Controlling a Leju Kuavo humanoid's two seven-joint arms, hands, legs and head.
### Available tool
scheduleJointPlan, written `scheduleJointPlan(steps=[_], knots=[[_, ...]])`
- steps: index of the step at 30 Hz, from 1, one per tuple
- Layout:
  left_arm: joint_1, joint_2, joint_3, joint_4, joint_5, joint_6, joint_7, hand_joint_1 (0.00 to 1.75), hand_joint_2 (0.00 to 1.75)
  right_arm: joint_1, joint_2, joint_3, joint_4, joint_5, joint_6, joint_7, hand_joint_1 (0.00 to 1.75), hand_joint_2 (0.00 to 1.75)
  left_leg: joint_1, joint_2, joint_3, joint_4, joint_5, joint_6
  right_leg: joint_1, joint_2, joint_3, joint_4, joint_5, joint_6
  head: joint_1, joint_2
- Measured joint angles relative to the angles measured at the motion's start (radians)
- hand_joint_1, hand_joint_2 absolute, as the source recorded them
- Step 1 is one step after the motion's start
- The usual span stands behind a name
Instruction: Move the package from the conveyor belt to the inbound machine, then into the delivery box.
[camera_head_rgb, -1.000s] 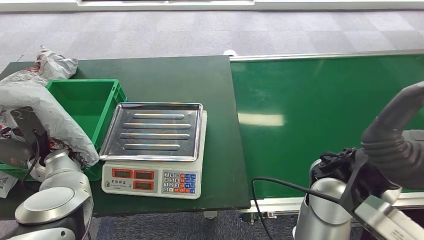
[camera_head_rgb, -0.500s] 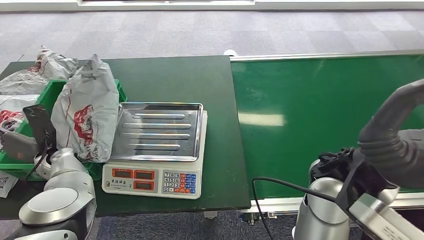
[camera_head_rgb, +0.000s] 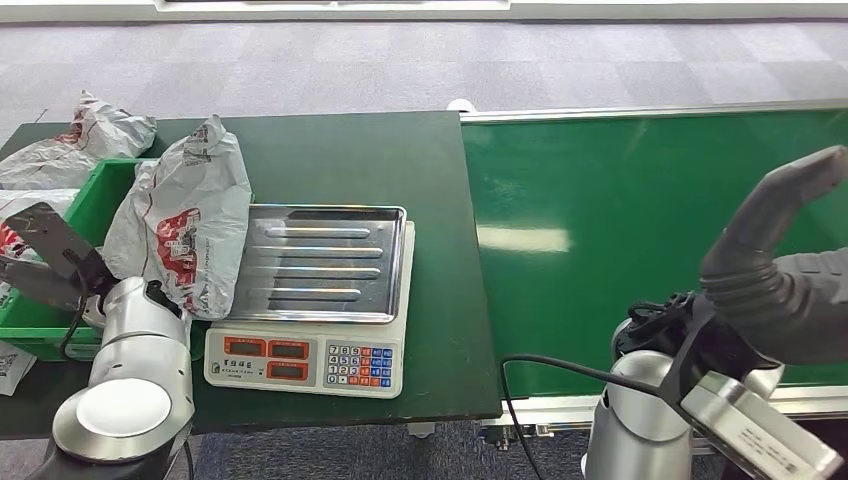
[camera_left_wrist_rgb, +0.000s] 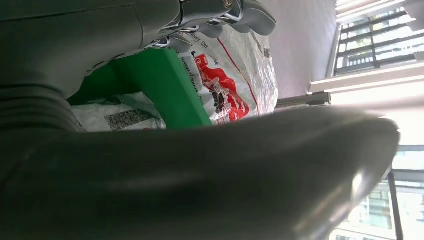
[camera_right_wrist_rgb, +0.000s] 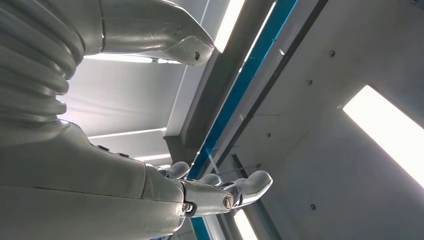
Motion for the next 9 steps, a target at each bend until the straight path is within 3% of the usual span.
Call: scheduleJointPlan(steps=[4, 9], knots=[[0.028, 0.0, -0.117, -0.056, 0.251, -0.07, 0.0, 0.0, 0.0, 0.002, 0.0, 0.0, 0.008, -0.006, 0.0, 0.002, 0.0, 1.75, 0.0, 0.0, 0.0, 0.0, 0.0, 0.0, 0.0, 0.0, 0.0, 0.0, 0.0, 0.0, 0.0, 0.0], [0.085, 0.003, -0.333, -0.155, 0.477, -0.269, -0.001, 0.0, 0.0, 0.011, -0.002, 0.016, 0.028, -0.074, 0.0, 0.006, 0.0, 1.75, 0.0, -0.001, 0.0, 0.0, 0.0, 0.0, 0.0, -0.001, 0.0, 0.0, 0.0, 0.0, 0.0, 0.0]])
